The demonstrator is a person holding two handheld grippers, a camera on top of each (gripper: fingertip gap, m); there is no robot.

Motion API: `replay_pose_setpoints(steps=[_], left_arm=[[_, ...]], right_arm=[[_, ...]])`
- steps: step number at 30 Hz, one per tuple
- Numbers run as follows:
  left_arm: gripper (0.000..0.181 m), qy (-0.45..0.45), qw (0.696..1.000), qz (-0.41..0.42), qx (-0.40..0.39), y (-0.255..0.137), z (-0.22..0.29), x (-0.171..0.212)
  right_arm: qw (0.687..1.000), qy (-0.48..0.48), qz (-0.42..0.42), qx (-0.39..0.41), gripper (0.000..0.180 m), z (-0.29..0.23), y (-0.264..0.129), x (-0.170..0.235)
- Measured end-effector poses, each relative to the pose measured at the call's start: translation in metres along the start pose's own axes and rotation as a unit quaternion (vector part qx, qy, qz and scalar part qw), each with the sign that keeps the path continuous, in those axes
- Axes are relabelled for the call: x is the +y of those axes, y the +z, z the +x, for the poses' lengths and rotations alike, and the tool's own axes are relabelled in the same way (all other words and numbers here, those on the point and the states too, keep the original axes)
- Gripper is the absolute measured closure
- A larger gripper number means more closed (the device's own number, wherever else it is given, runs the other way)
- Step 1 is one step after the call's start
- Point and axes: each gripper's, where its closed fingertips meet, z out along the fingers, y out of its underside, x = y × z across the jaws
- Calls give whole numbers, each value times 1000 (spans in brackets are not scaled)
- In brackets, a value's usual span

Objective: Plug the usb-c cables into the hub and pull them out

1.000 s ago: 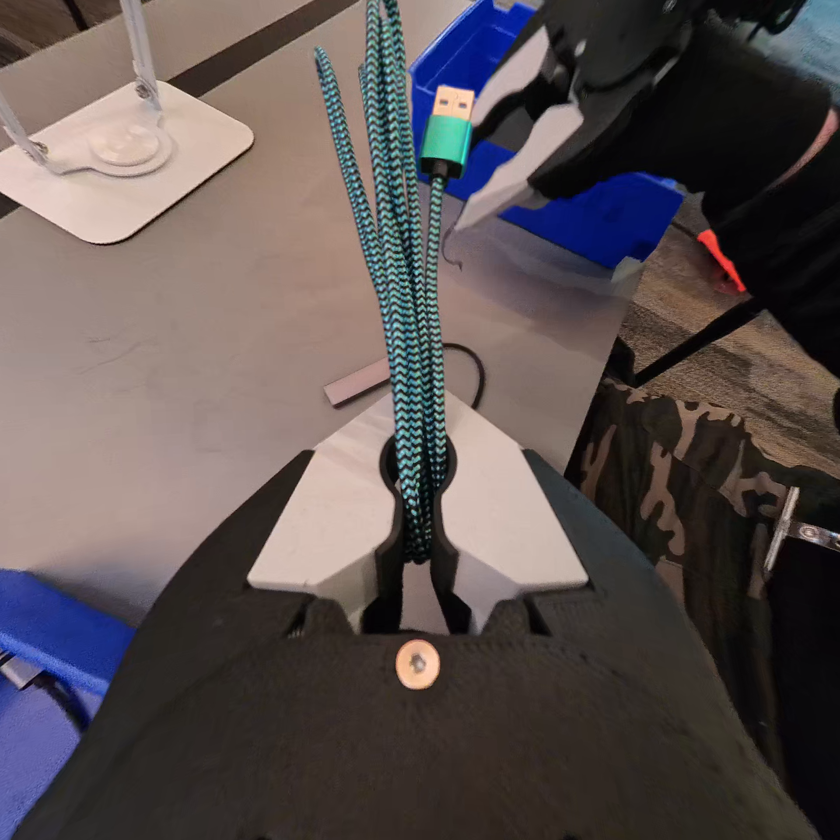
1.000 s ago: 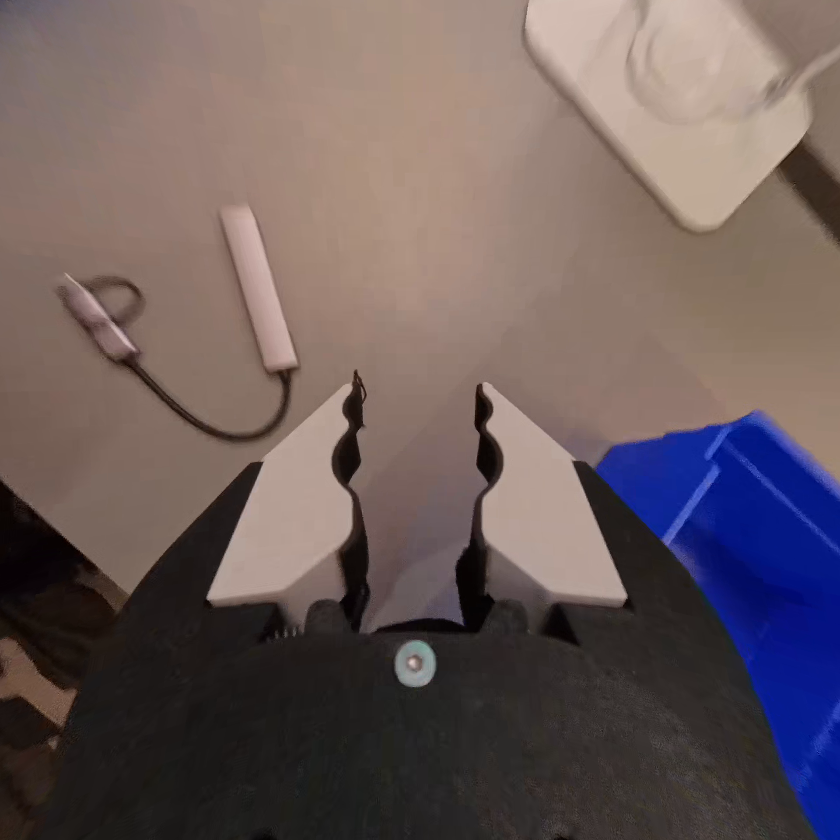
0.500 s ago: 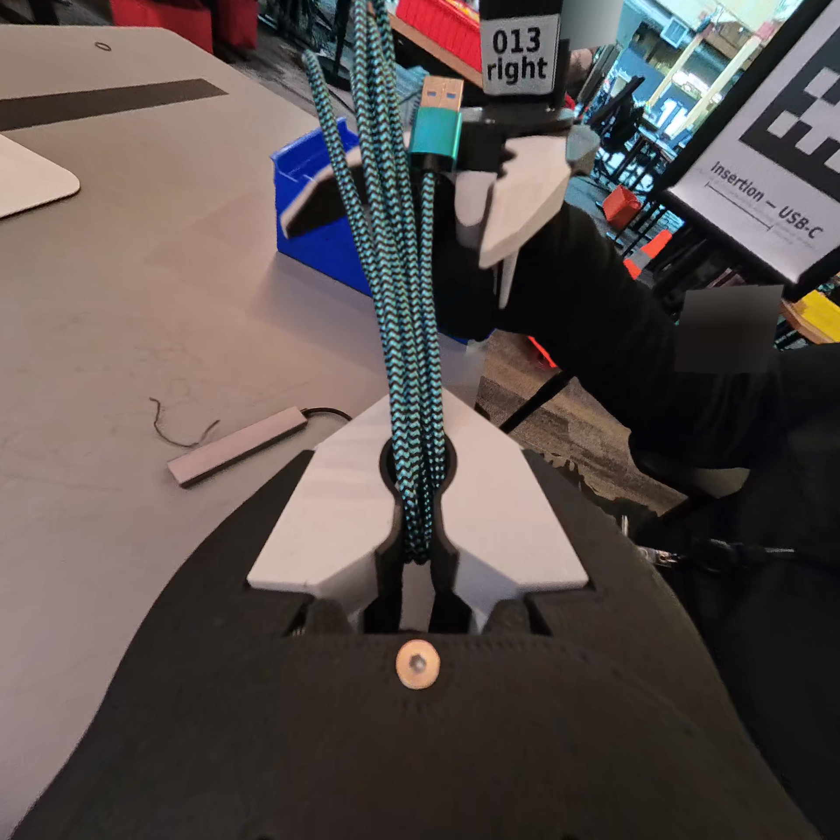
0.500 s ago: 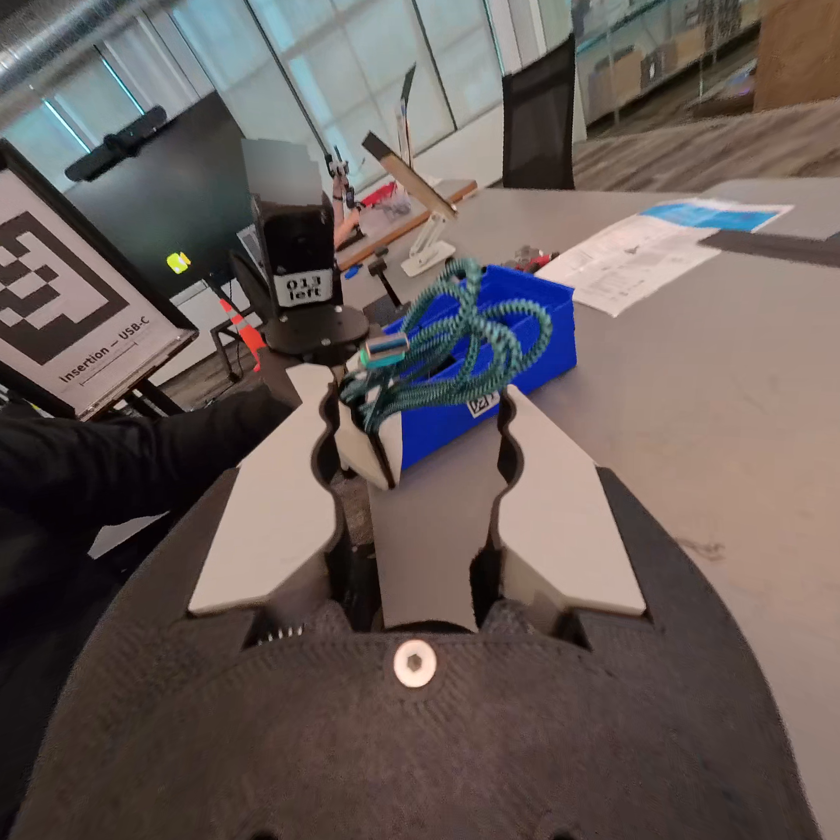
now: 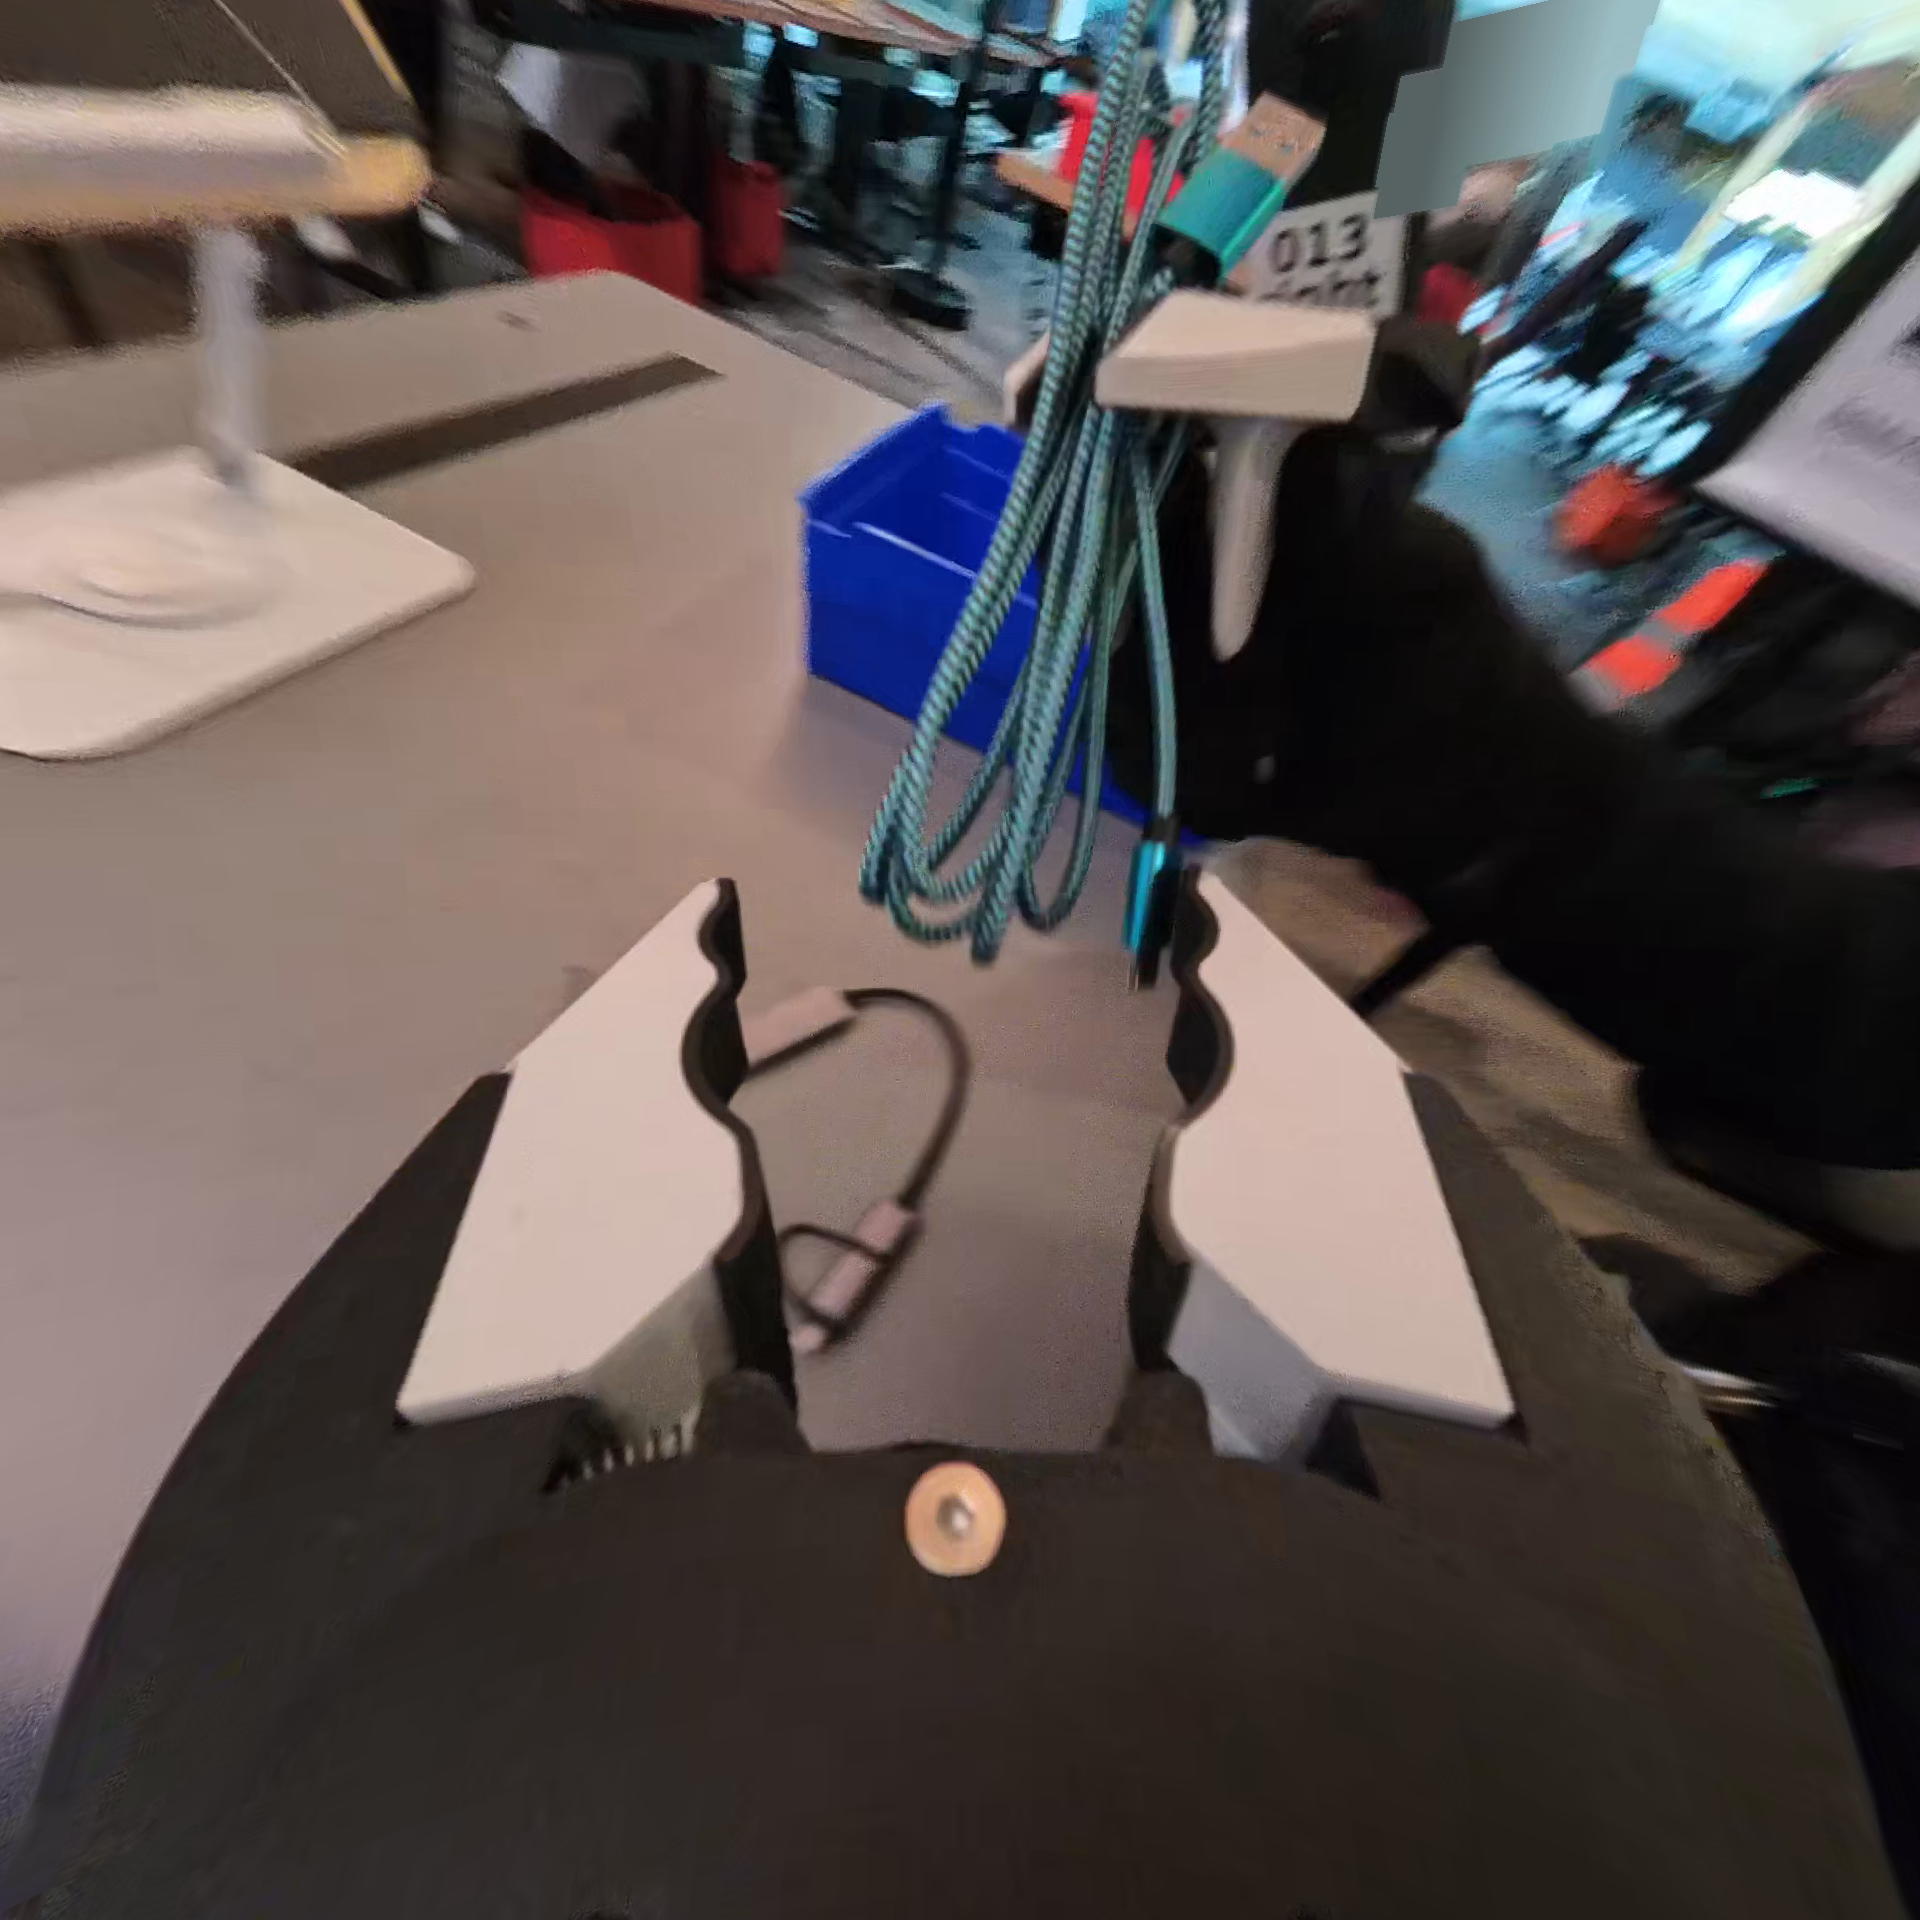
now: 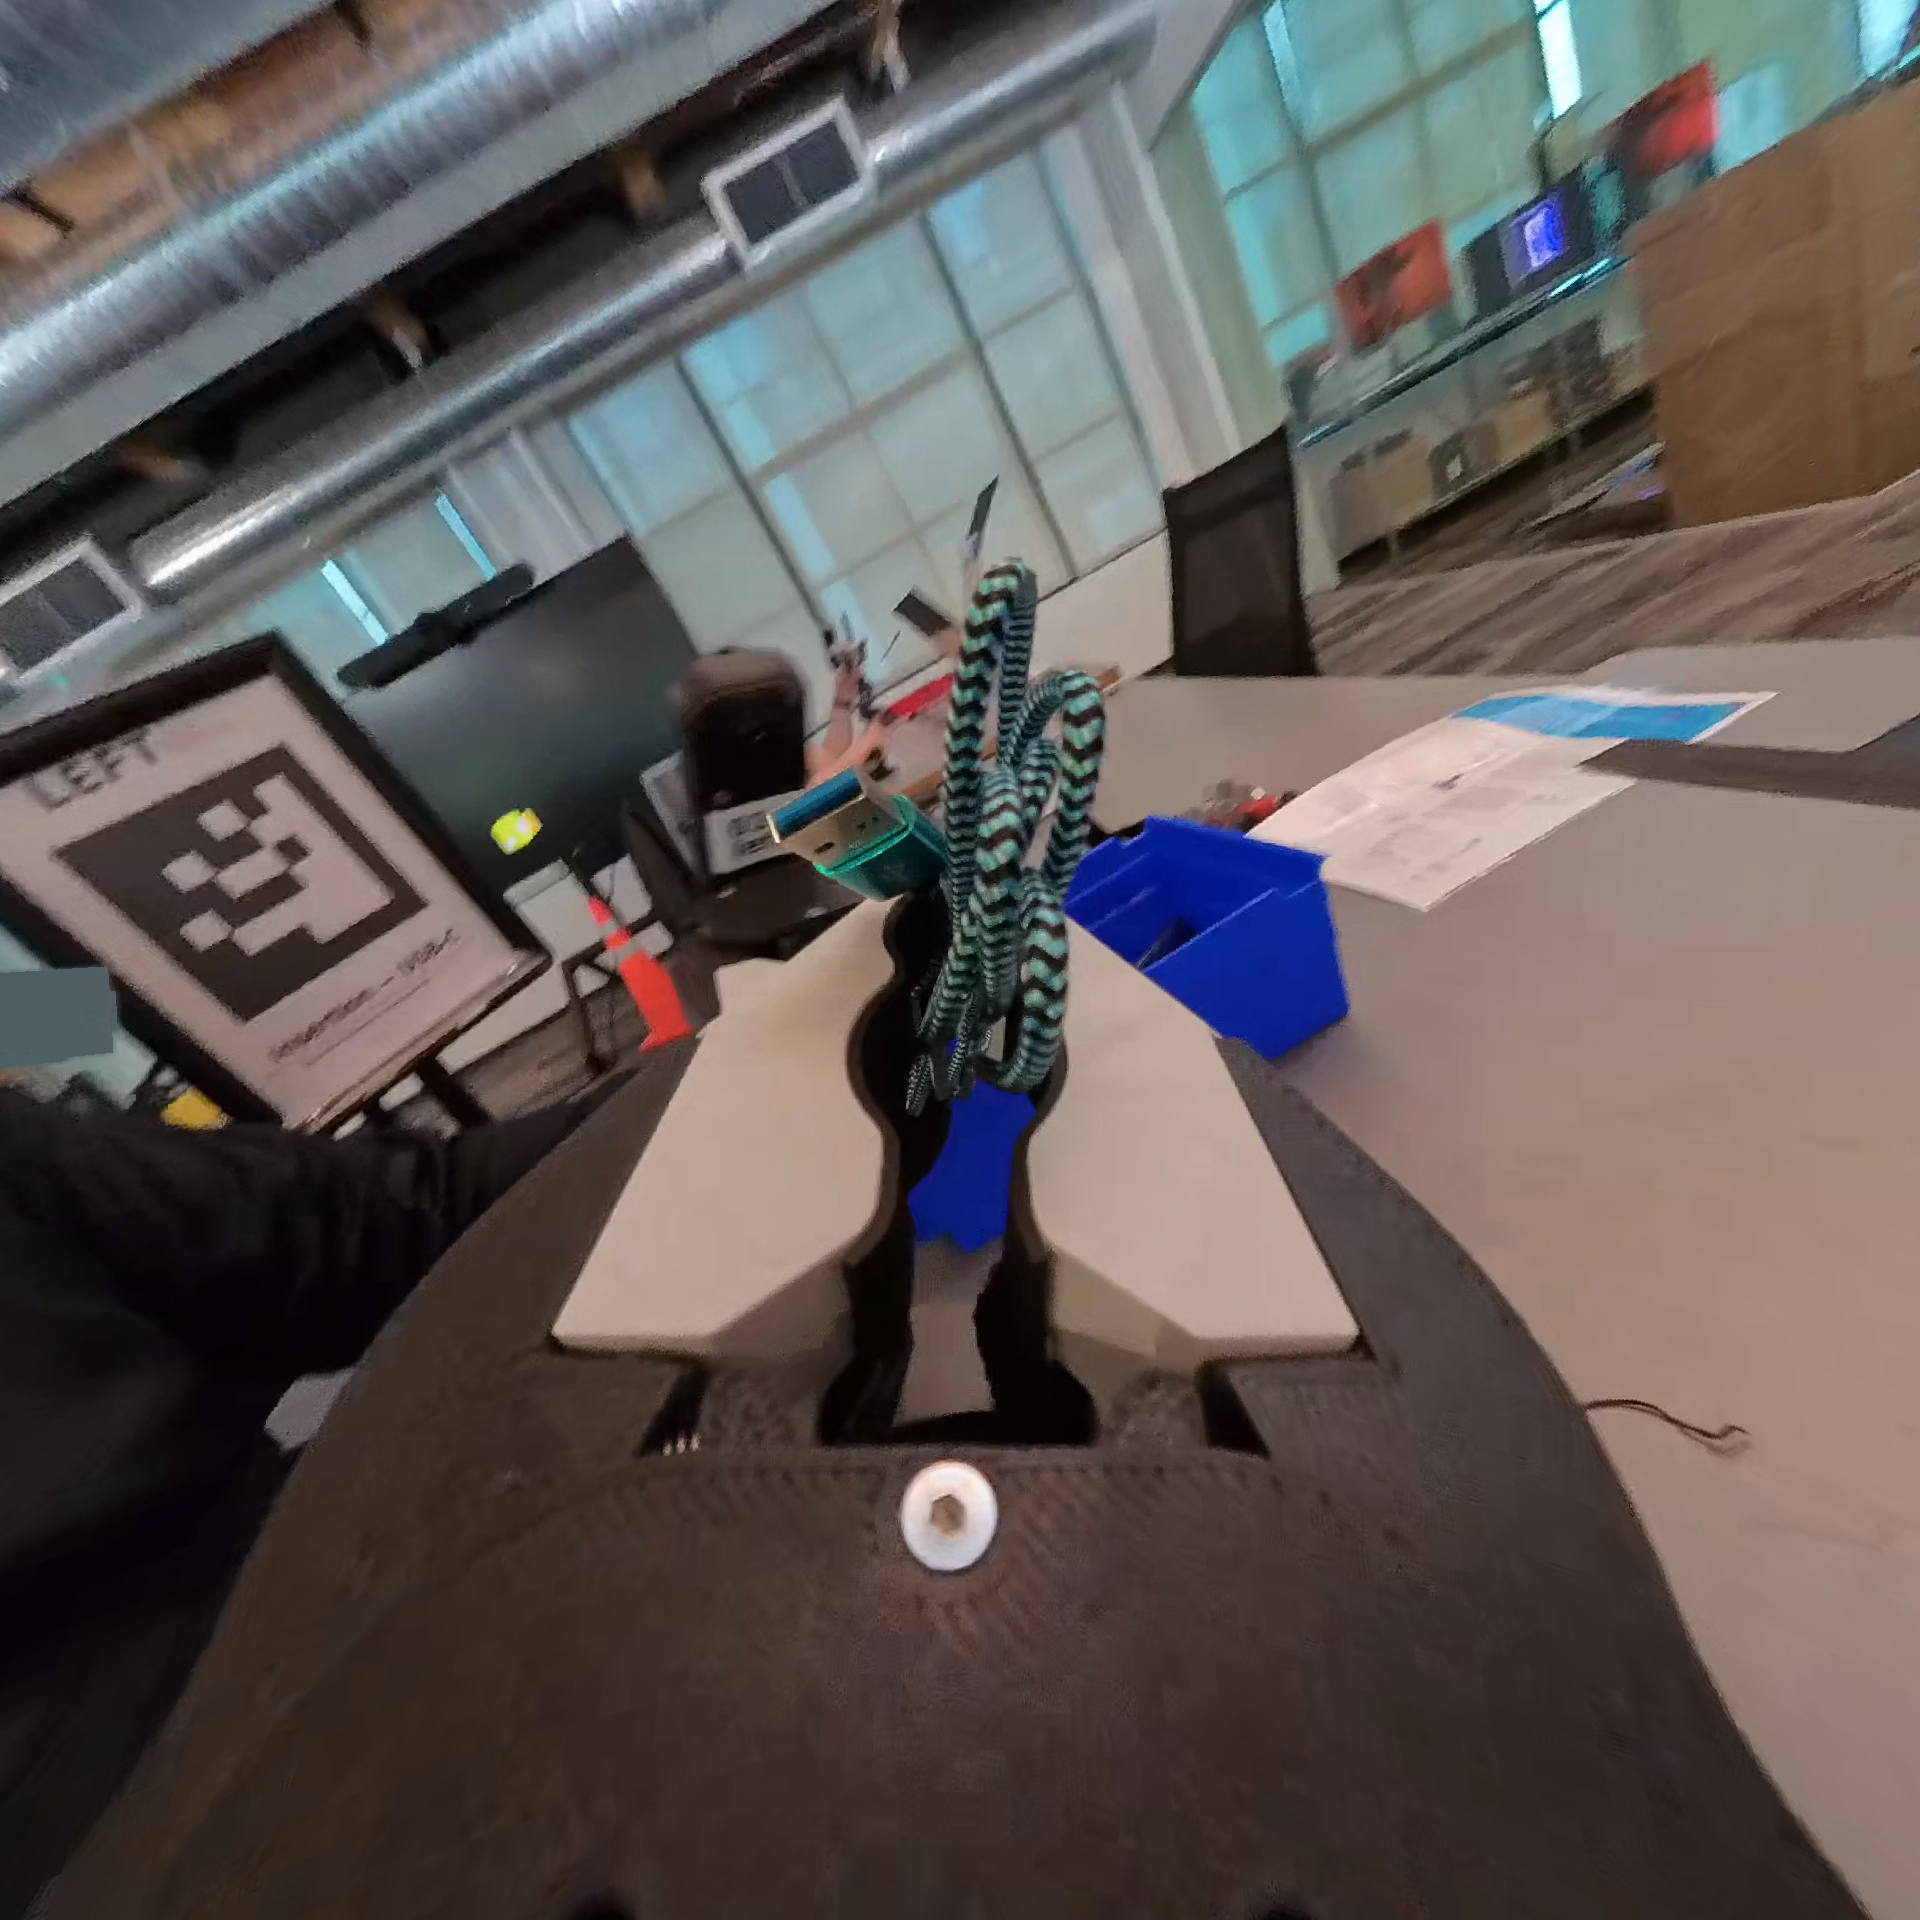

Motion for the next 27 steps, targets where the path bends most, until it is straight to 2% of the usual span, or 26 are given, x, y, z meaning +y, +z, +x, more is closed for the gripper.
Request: replay_pose_setpoints(steps=[2,5,10,13,16,17,20,25,27], left_arm=[[96,75,995,2,-61,-7,-8,-7],[109,196,970,-4,-143,-15,-8,-16],[140,401,873,-54,-274,-9,3,-18],[155,436,843,-68,-309,-5,6,-17],[161,451,816,-102,-347,-7,-8,-13],[170,451,814,-110,-349,-7,-11,-10],[171,458,806,-124,-352,-9,-17,-4],[173,381,859,-140,-312,-15,-28,3],[173,327,888,-149,-287,-18,-35,7]], right_arm=[[999,-2,25,24,172,8,-8,-10],[997,0,51,55,172,18,-17,-18],[995,18,64,72,172,21,-16,-19],[994,37,63,80,172,25,-12,-13],[993,62,61,75,172,27,-6,-5],[993,71,62,77,172,28,-5,-3],[992,82,58,80,172,33,-2,3],[989,116,27,86,165,54,1,25],[985,147,-14,87,144,66,7,48]])
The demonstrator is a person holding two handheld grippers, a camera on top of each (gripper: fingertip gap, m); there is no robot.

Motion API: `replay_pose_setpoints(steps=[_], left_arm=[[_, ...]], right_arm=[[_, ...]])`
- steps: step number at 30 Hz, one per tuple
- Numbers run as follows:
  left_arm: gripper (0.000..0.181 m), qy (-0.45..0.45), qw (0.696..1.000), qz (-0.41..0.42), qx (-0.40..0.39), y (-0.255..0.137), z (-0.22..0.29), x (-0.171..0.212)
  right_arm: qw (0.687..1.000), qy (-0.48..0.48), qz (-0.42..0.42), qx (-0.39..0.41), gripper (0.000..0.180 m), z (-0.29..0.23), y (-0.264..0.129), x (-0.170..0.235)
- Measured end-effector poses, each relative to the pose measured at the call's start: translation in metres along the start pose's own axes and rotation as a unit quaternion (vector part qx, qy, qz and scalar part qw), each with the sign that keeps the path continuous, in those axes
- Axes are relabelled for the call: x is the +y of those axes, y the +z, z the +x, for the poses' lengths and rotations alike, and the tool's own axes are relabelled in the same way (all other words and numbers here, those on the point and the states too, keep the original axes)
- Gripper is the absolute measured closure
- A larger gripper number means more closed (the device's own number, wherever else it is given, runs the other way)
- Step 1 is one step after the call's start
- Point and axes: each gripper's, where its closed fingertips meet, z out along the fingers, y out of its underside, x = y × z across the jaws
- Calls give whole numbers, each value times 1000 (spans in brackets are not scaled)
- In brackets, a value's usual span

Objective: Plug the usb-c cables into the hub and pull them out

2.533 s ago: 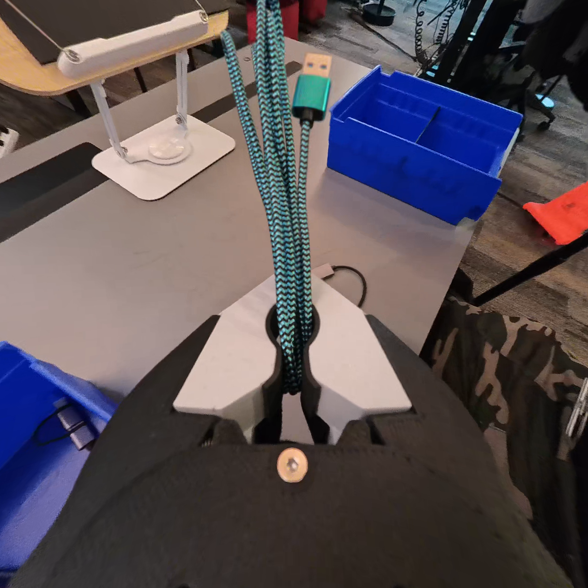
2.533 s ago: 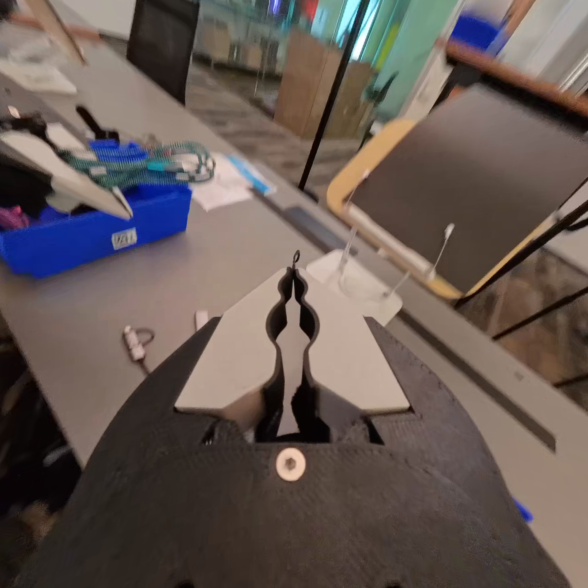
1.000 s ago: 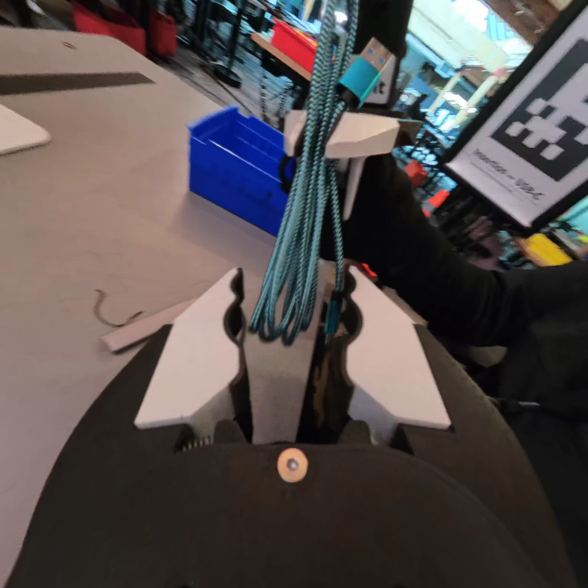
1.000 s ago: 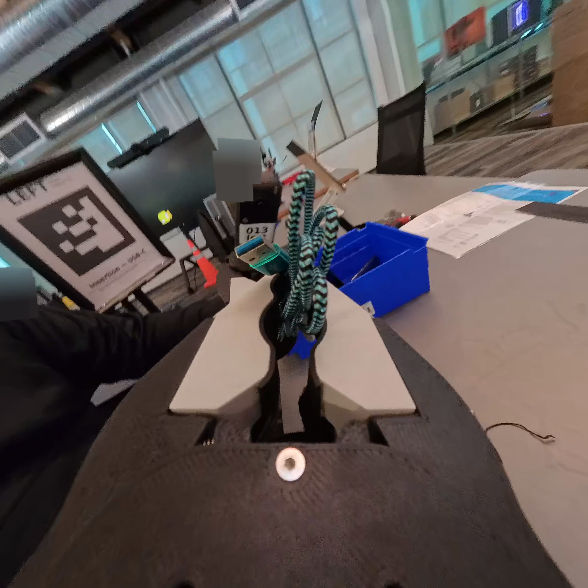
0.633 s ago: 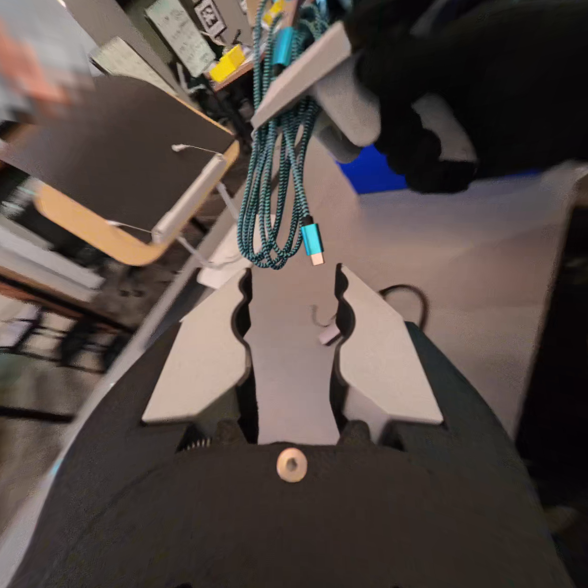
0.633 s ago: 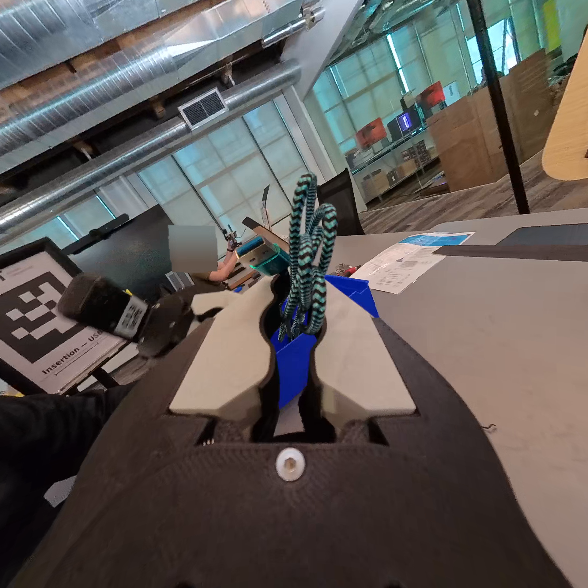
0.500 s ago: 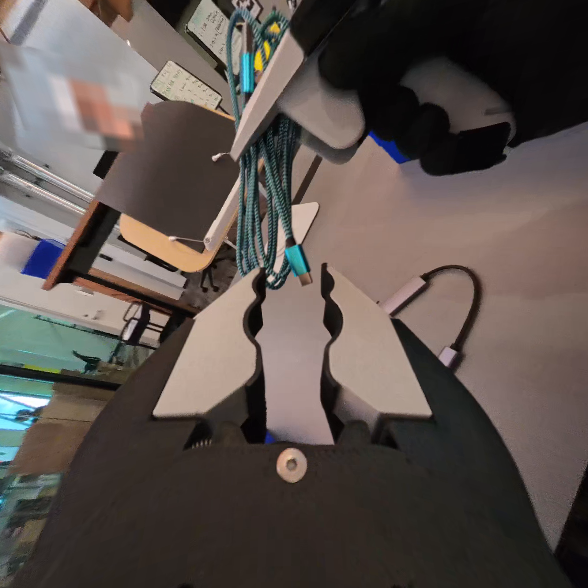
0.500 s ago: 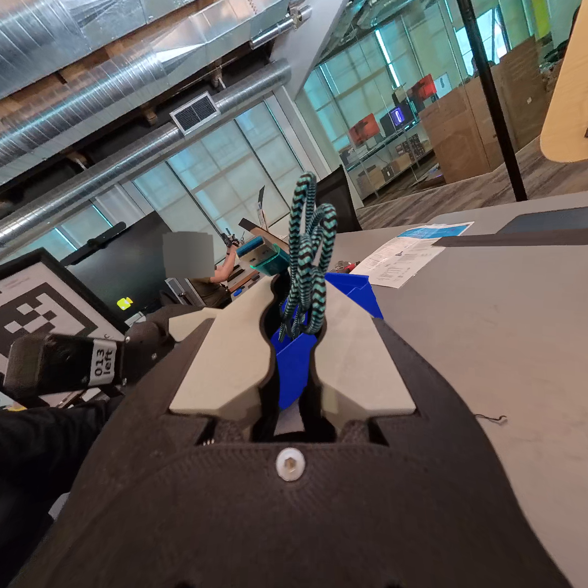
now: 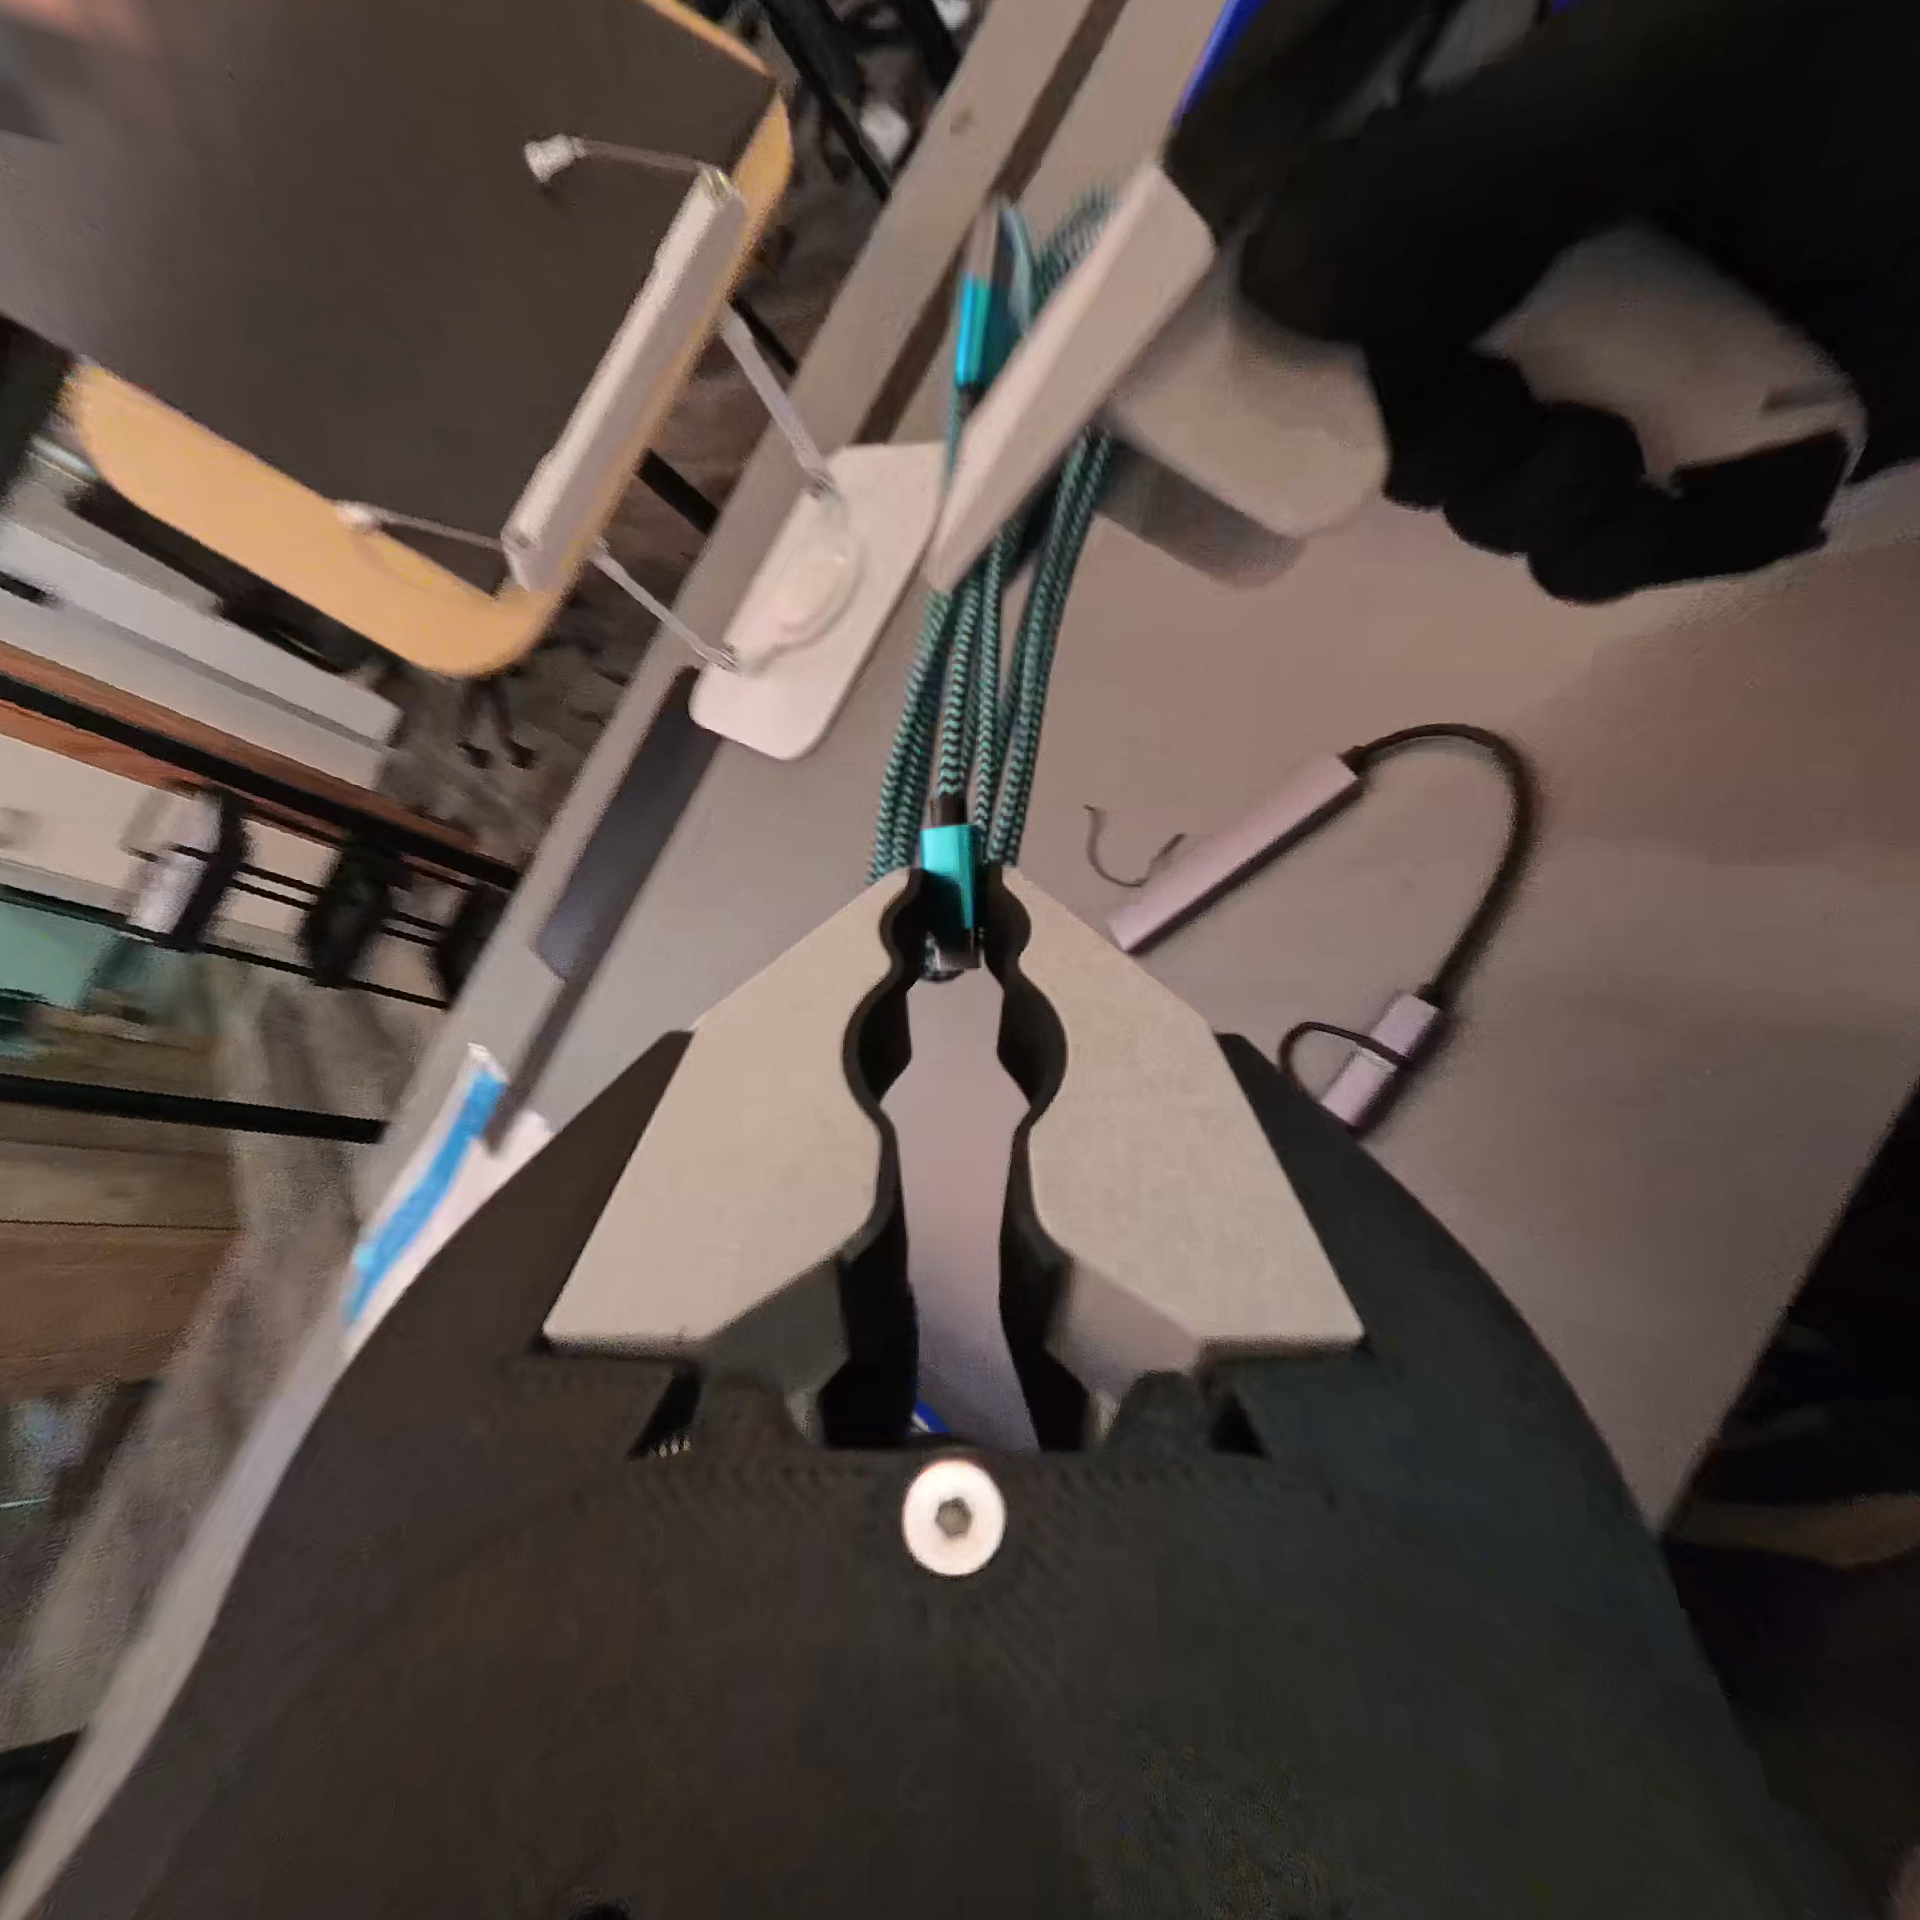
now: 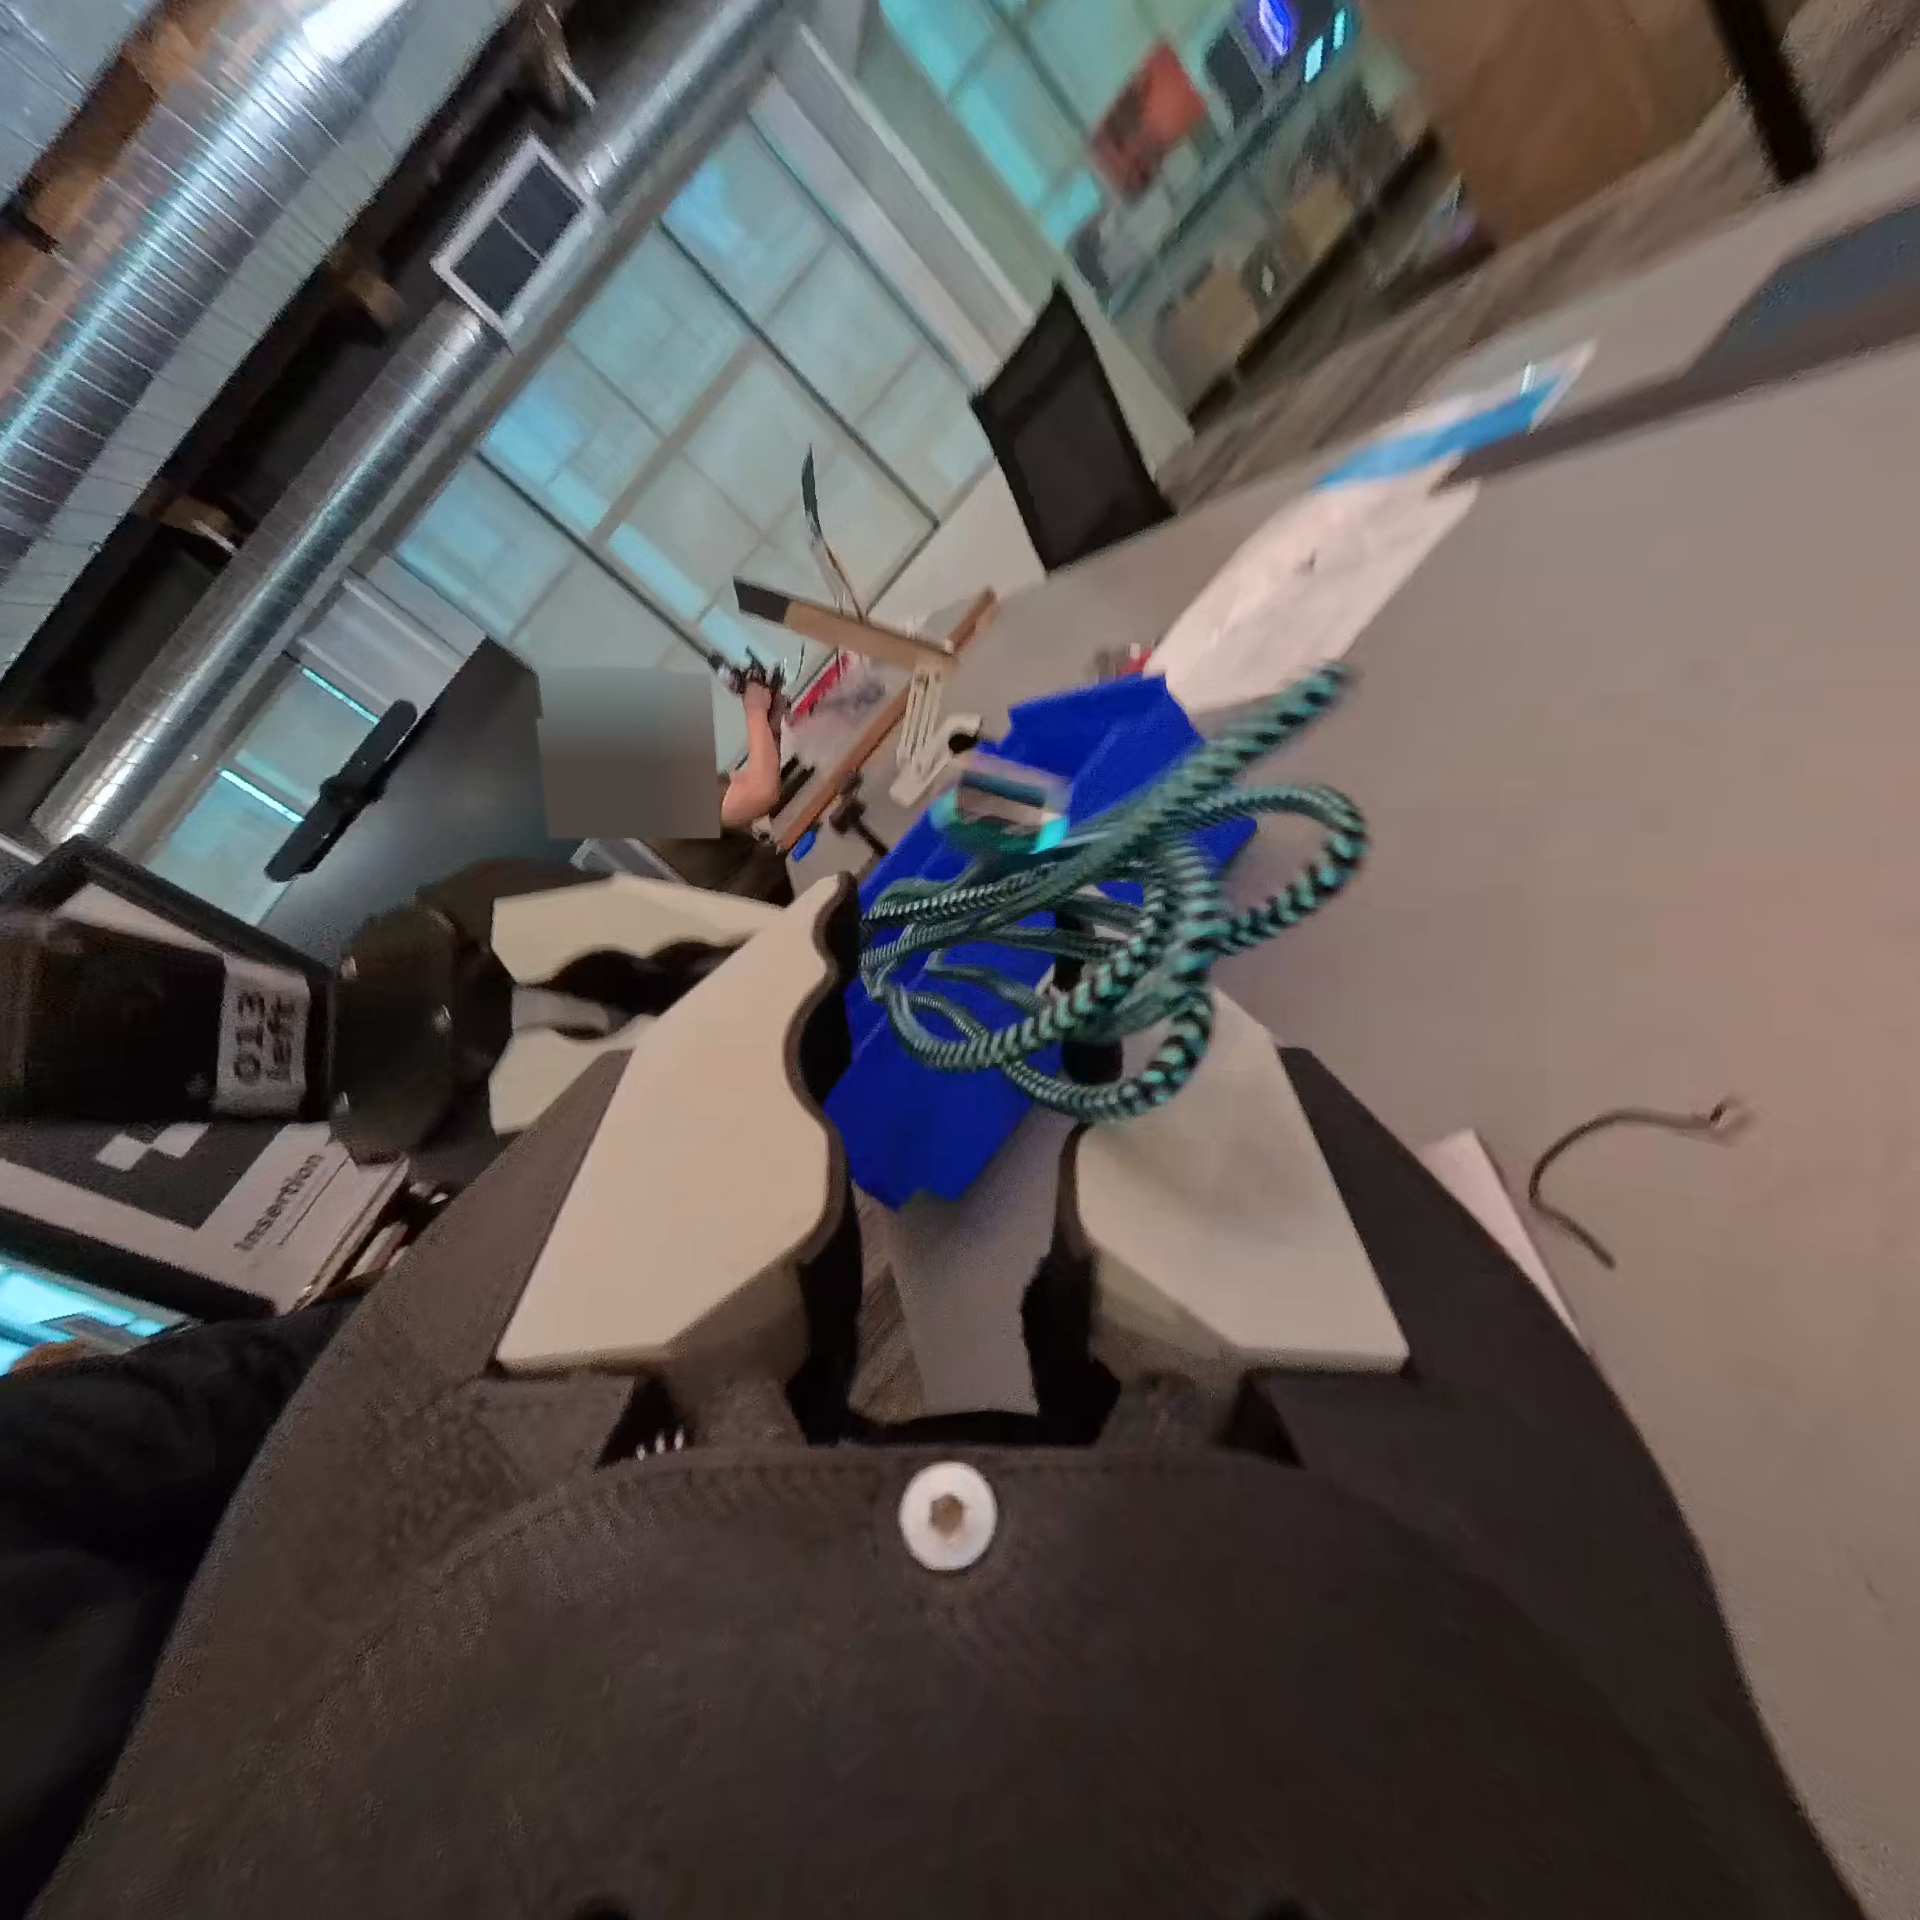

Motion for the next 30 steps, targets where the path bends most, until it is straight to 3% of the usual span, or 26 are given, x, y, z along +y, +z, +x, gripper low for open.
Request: replay_pose_setpoints(steps=[2,4,6,13,17,23,30], left_arm=[[173,-47,998,-9,38,2,-3,9],[173,-87,995,-13,51,2,-11,19],[173,-122,990,-14,65,1,-20,26],[173,-167,986,3,17,-13,-63,33],[174,-103,994,25,19,-24,-58,16],[175,-24,997,41,58,-31,-19,-15],[176,0,990,81,114,-44,0,-29]], right_arm=[[999,24,-23,4,137,15,7,16],[997,37,-71,16,113,29,13,37],[993,24,-111,43,101,41,15,52],[970,-128,-119,169,82,59,-6,24],[948,-267,-94,148,108,20,-7,1],[872,-481,-81,53,146,-67,20,18],[833,-545,-88,48,171,-72,23,32]])
